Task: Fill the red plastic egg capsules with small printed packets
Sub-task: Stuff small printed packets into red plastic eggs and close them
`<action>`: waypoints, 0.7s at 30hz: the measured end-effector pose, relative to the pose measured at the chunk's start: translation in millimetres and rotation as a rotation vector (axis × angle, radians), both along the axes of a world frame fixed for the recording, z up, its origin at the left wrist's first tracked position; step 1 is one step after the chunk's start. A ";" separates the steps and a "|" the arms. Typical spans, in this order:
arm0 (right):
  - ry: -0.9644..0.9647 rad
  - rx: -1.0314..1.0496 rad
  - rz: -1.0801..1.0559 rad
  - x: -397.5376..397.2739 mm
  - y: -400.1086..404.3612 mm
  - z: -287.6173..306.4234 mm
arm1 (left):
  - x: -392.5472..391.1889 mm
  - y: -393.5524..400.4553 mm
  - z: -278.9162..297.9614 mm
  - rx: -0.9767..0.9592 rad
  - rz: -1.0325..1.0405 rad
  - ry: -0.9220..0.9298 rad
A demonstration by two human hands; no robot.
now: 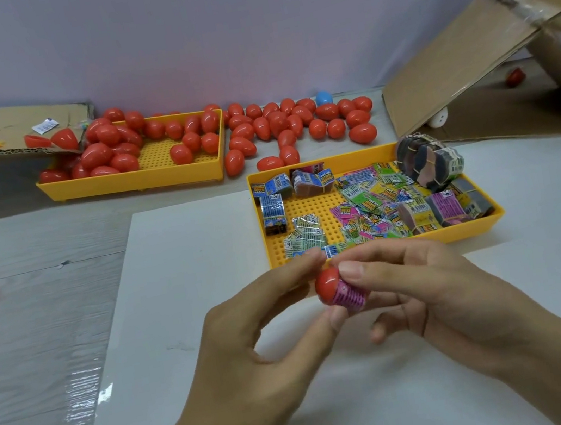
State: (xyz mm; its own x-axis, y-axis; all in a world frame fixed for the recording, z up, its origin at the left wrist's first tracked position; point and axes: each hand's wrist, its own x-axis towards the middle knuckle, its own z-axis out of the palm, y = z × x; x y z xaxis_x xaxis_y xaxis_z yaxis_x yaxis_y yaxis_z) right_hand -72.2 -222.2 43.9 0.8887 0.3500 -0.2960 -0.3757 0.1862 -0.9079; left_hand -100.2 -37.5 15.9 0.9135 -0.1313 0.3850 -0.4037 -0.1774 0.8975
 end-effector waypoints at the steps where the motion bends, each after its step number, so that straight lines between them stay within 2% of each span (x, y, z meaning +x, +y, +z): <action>1: -0.095 -0.052 -0.055 -1.3 0.7 -1.1 | -0.5 -0.3 0.7 -0.053 0.011 0.049; 4: -0.471 -0.258 -0.182 -7.7 3.7 -5.2 | -0.7 0.2 4.6 -0.143 0.052 0.188; 7: -0.787 -0.402 -0.158 -14.6 7.7 -12.1 | -0.1 -0.2 7.4 -0.232 -0.037 0.313; 9: -0.914 -0.464 -0.135 -15.8 10.0 -15.8 | 0.4 -1.8 8.6 -0.317 -0.088 0.356; 12: -0.996 -0.446 -0.104 -15.6 11.3 -16.6 | 1.2 -2.0 7.5 -0.337 -0.082 0.319; 15: -0.949 -0.395 -0.077 -15.6 8.7 -15.3 | 2.0 -0.3 5.9 -0.317 -0.038 0.241; 19: -0.542 -0.156 -0.054 -9.8 4.0 -9.9 | 4.2 1.7 6.4 -0.346 -0.011 0.137; 21: -0.405 -0.108 -0.030 -6.5 3.6 -6.2 | 4.8 3.1 7.1 -0.309 -0.035 0.069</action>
State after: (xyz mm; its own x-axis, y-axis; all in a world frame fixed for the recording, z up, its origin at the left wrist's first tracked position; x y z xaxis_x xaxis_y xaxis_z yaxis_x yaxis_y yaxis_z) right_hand -78.7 -218.7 37.7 0.9501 0.3084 0.0463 0.0202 0.0874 -0.9960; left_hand -95.5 -34.4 23.0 0.9360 -0.0493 0.3485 -0.3408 0.1207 0.9324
